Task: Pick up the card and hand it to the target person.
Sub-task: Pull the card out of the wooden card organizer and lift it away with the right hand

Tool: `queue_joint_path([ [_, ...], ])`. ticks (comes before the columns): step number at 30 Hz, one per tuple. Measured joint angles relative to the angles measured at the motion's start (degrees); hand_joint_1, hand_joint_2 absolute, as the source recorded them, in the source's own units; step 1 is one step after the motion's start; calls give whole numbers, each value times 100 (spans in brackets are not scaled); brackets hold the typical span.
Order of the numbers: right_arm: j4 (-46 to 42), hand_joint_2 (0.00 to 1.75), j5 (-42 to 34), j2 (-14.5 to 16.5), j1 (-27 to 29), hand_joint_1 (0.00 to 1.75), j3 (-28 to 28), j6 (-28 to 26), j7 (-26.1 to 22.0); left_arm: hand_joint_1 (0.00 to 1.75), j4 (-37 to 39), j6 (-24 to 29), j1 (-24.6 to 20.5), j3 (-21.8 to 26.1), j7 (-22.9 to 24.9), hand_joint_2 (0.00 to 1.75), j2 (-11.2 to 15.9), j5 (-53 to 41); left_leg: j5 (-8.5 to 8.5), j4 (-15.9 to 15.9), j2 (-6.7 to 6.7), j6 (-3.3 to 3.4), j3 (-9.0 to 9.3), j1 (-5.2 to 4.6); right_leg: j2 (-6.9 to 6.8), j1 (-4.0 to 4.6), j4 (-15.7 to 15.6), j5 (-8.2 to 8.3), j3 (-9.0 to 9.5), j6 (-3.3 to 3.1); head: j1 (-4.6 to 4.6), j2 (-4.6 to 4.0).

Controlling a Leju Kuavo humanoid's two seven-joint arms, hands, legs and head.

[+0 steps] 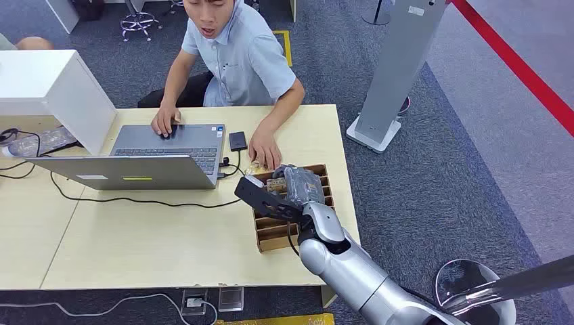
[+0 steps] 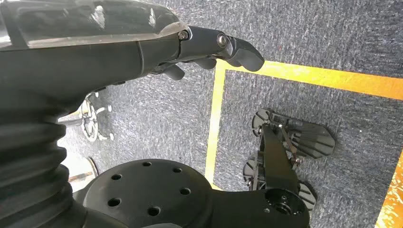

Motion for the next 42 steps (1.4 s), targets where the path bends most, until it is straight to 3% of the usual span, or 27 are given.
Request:
queue_joint_path([
  [9, 0, 175, -23, 0, 6, 97, -7, 1, -15, 0, 0, 0, 0, 0, 0, 175, 0, 0, 0, 0, 0, 0, -1, 0, 0, 0, 0, 0, 0, 0, 2, 1],
  [14, 0, 175, -48, 0, 7, 83, -8, 1, -19, 0, 0, 0, 0, 0, 0, 175, 0, 0, 0, 0, 0, 0, 0, 0, 0, 0, 0, 0, 0, 0, 0, 1],
  [24, 0, 175, -50, 0, 9, 89, -8, 1, -24, 0, 0, 0, 0, 0, 0, 175, 0, 0, 0, 0, 0, 0, 0, 0, 0, 0, 0, 0, 0, 0, 1, 0],
  [33, 2, 175, -61, -2, 22, 134, -8, 15, -19, 0, -1, 0, 0, 0, 0, 175, 0, -4, 0, 0, 0, 0, -1, 0, 0, 0, 0, 0, 0, 0, 0, 1],
  [40, 7, 175, -64, -2, 61, 142, -10, 32, -18, 0, -1, -3, 0, 0, 0, 175, 0, -14, 0, 0, 0, 0, -3, 0, 0, 0, 0, 0, -2, 0, 2, 0],
  [42, 7, 175, -66, -2, 61, 131, -10, 34, -16, 0, -1, -8, 0, 0, 0, 175, 0, -22, 0, 0, 0, 0, -2, 0, 0, 0, 0, 0, -2, 0, 2, 0],
])
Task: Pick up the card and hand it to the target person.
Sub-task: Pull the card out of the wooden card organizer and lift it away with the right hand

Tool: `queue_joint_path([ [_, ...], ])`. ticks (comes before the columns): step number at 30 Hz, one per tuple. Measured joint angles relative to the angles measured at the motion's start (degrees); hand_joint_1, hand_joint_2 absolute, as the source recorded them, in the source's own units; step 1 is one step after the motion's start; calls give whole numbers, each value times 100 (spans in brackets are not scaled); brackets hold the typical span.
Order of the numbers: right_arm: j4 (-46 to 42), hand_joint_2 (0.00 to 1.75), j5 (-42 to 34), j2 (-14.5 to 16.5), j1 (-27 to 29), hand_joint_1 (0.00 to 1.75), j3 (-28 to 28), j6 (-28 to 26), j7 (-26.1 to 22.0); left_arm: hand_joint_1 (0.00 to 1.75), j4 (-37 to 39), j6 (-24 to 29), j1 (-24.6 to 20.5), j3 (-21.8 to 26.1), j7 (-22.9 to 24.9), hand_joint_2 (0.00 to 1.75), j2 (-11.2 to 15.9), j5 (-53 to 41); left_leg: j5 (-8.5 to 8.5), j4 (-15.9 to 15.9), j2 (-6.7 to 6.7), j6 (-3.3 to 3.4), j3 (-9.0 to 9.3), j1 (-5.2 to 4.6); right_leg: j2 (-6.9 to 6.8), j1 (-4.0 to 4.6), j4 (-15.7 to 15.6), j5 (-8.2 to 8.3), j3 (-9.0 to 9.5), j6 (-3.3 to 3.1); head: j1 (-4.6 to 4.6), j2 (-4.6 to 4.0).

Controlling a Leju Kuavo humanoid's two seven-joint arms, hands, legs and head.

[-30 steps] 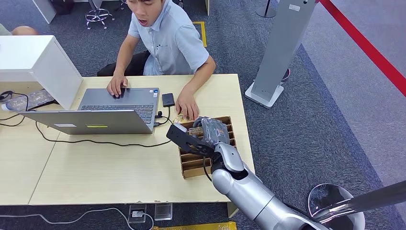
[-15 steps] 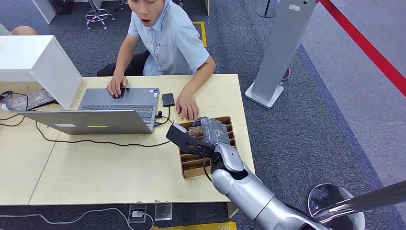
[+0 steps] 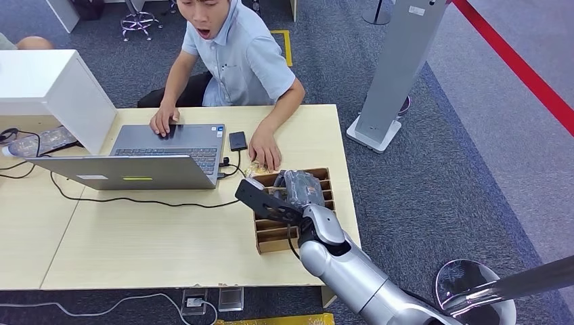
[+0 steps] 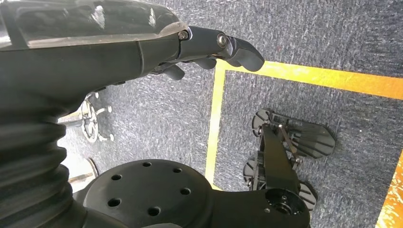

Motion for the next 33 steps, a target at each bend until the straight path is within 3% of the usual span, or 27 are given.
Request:
queue_joint_path([
  [2, 0, 175, 0, 0, 1, 122, 0, 1, 7, 0, 0, -3, 0, 0, 0, 175, 0, -4, 0, 0, 0, 0, 0, 0, 0, 0, 0, 0, 0, 0, 0, 0],
  [8, 0, 175, 0, -1, 16, 127, 0, 4, 19, 0, 1, -15, 0, 0, 2, 175, 0, -12, 0, 0, 0, 0, 2, 0, 0, 0, 0, 0, 1, 0, -1, 0],
  [10, 0, 175, 0, 0, 18, 137, 0, 4, 20, 0, 0, -16, 0, 0, 7, 175, 0, -13, 0, 0, 0, 0, 2, 0, 0, 0, 0, 0, 1, 0, 0, 0],
  [14, 0, 175, 3, 0, 20, 172, 0, 4, 19, 0, 0, -17, 0, 0, 6, 175, 0, -23, 0, 0, 0, 0, 2, 0, 0, 0, 0, 0, 1, 0, -1, 0],
  [23, 0, 175, 32, -2, 24, 175, -2, -82, -40, 0, 1, 21, -10, 0, -69, 175, 2, -109, 0, 0, 0, 0, 1, 0, 1, 0, 0, 0, 1, 0, -2, 1],
  [28, -15, 175, 173, -4, 95, 175, -3, -428, -255, 0, 0, 51, -5, 0, -54, 175, 2, -109, 0, 0, 0, 0, 1, 0, 0, 0, 0, 0, 0, 0, -2, 0],
  [33, -140, 175, 560, -26, 228, 175, -18, -1399, -854, 0, 0, 54, -3, 0, -55, 175, 2, -110, 0, 0, 0, 0, 0, 0, 1, 0, 0, 0, -2, 0, -1, 1],
])
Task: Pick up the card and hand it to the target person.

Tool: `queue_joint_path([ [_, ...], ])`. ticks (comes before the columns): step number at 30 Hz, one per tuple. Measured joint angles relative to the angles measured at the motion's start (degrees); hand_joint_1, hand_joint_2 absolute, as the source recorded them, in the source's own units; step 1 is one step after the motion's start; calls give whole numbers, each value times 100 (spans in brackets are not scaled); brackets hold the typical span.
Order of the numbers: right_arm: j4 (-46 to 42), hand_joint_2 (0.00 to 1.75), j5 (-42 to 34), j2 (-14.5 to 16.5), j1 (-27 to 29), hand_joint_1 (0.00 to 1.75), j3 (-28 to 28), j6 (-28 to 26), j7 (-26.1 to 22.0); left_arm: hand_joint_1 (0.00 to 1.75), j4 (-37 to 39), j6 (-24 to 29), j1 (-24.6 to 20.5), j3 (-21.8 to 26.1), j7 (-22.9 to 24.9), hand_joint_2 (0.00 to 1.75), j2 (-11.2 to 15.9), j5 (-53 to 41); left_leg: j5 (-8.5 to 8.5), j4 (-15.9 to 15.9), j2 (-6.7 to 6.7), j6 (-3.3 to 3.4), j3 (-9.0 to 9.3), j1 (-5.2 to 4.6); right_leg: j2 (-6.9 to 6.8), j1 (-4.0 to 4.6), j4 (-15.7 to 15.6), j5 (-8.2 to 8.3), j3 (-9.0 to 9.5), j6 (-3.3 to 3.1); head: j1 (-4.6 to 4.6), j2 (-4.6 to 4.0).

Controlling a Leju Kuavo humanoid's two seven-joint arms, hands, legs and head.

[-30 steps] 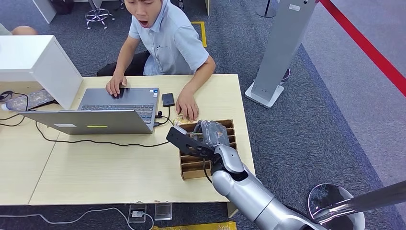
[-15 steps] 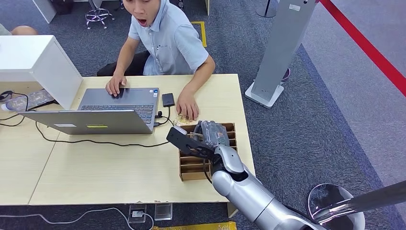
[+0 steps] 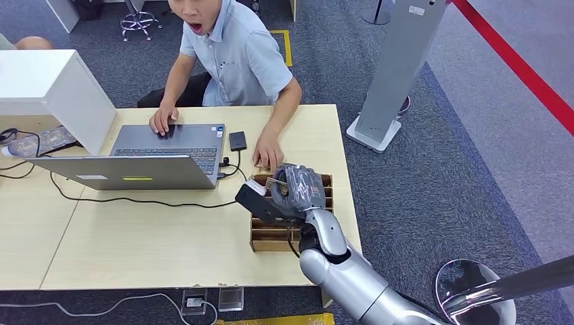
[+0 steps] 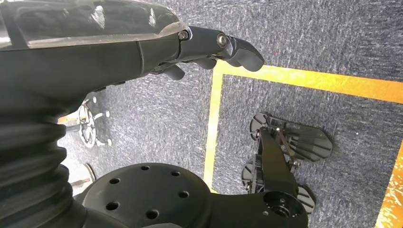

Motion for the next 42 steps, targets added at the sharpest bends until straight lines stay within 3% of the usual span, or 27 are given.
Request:
queue_joint_path([
  [4, -354, 175, 813, -16, 299, 175, -221, -928, -1029, 0, 1, 0, 3, 0, -16, 175, 0, -25, -1, 0, 0, 0, 0, 0, -1, 0, -1, -1, 0, 0, 4, -1],
  [8, -874, 175, 1199, 119, 841, 175, -789, -1067, -2475, 0, 0, 5, 7, 0, -16, 175, 0, -51, -2, 0, -1, 0, -2, 0, -1, 0, -1, -2, 0, -1, 2, 0],
  [11, -1149, 175, 1250, 286, 1123, 175, -1245, -1075, -3027, 0, -1, 27, 10, 0, 1, 175, -1, -51, -2, -1, 0, 0, -1, 0, -1, 0, -1, -3, 1, -2, -5, 0],
  [15, -1223, 175, 1056, 379, 1201, 175, -1574, -1054, -2738, 0, 1, 32, 10, 0, 56, 175, -2, -45, -1, -1, 1, 0, 0, 0, 0, 0, 0, -1, 4, -2, 2, 0],
  [19, -696, 175, 64, 385, 630, 175, -1401, -633, -1159, 0, 0, -9, -5, -6, 143, 175, -2, -46, 5, -1, 4, 2, -3, 0, 4, 0, 0, 7, 3, -2, 5, -1],
  [21, -341, 175, -269, 406, 228, 175, -1241, -429, -737, 0, 1, -47, -10, -18, 173, 175, -2, -70, 7, -1, 3, 3, -3, 0, 2, 0, 1, 8, 3, -1, 9, -1],
  [30, 1308, 175, -646, 698, -1194, 175, -741, -158, -511, 0, 1, -31, -87, -131, 226, 175, -2, -143, 9, -1, -2, 3, -8, 1, -5, 1, 4, 6, -1, -1, -4, 0],
  [42, 2457, 175, -790, 926, -1677, 175, -413, -219, -561, 0, 1, 23, -108, -153, 220, 175, 0, -115, 8, -1, -1, 3, -6, 0, -4, 1, 2, 6, -2, -2, 3, -1],
])
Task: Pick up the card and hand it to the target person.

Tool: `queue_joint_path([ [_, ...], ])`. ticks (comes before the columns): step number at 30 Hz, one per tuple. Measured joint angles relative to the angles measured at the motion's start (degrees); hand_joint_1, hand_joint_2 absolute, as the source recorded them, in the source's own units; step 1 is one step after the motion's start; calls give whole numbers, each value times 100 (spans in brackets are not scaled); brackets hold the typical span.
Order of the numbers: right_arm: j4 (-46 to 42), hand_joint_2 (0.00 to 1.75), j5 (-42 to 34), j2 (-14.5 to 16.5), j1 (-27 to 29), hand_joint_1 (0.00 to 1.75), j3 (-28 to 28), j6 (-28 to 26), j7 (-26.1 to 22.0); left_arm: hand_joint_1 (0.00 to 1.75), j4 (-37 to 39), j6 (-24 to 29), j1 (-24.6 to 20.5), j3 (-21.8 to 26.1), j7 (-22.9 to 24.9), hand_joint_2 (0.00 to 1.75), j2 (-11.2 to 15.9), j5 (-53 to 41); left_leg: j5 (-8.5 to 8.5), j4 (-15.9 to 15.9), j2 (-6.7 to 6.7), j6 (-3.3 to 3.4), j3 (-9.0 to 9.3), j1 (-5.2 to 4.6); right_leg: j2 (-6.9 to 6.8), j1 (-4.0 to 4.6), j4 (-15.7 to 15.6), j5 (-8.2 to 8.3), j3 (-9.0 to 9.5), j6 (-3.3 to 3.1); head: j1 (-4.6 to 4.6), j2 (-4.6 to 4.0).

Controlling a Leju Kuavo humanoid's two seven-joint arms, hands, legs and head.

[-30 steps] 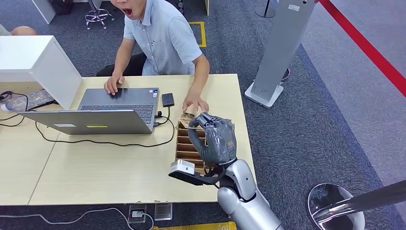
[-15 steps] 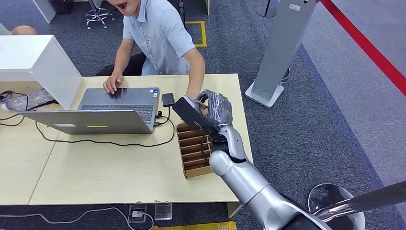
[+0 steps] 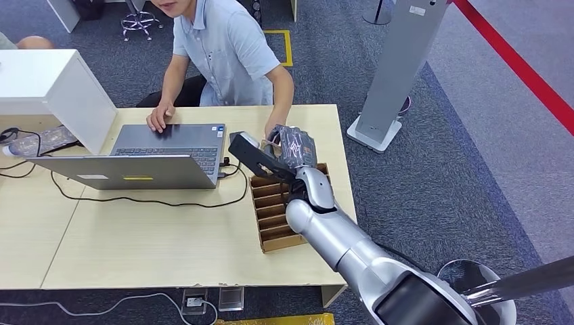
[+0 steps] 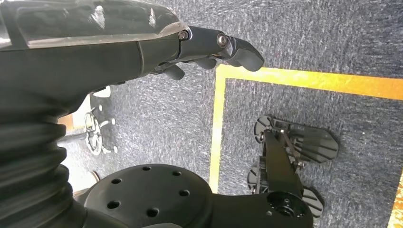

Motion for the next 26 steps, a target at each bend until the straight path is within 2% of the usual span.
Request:
queue_joint_path([
  [12, 290, 175, -116, 9, -54, 175, 104, -131, -27, 0, 0, -58, -45, -2, -55, 175, 0, 0, 0, 0, 0, 0, 2, 0, 1, 0, 0, 0, 1, 0, 0, 1],
  [16, 352, 175, -133, 9, -81, 0, 120, -165, -26, 0, 0, -76, -50, -8, -62, 175, 0, -8, 0, 0, 0, 0, 2, 0, 1, 0, 0, 0, 0, 0, -3, 1],
  [24, 457, 175, -219, 3, -97, 0, 146, -322, -32, 0, 0, -91, -116, -37, -114, 175, 0, -68, 0, 0, 0, 0, 3, 0, 1, 0, 0, 0, 0, 0, -2, 1],
  [25, 459, 175, -244, -1, -96, 0, 148, -362, -39, 0, 0, -88, -119, -37, -117, 131, 0, -67, 0, 0, 1, 0, 3, 0, 1, 0, 0, 0, 0, 0, -2, 1],
  [26, 459, 175, -257, -4, -96, 0, 149, -384, -43, 0, 0, -87, -120, -37, -119, 116, 0, -66, 0, 0, 1, 0, 3, 0, 1, 0, 0, 0, 0, 0, -2, 1],
])
